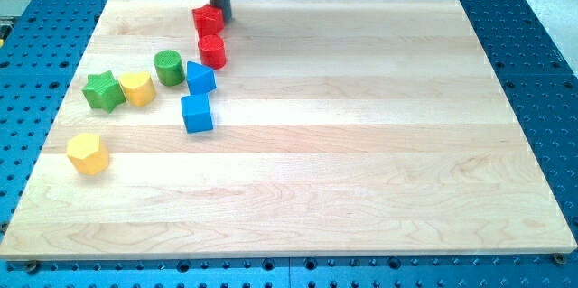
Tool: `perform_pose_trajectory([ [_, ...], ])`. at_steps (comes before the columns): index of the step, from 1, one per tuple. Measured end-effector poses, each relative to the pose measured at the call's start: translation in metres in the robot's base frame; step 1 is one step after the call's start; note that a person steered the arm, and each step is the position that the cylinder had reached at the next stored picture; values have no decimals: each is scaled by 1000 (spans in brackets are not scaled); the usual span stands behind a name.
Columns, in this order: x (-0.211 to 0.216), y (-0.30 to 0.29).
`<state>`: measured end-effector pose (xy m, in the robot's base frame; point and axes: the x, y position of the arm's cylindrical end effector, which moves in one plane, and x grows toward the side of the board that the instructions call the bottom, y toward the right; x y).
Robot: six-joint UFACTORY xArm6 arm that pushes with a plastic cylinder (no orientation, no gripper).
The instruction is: Form a triangle with the red blocks and triangle
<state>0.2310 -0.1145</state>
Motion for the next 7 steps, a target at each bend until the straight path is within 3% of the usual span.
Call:
perform_pose_trajectory([
  [1,19,42],
  [2,26,46],
  [7,32,-78],
])
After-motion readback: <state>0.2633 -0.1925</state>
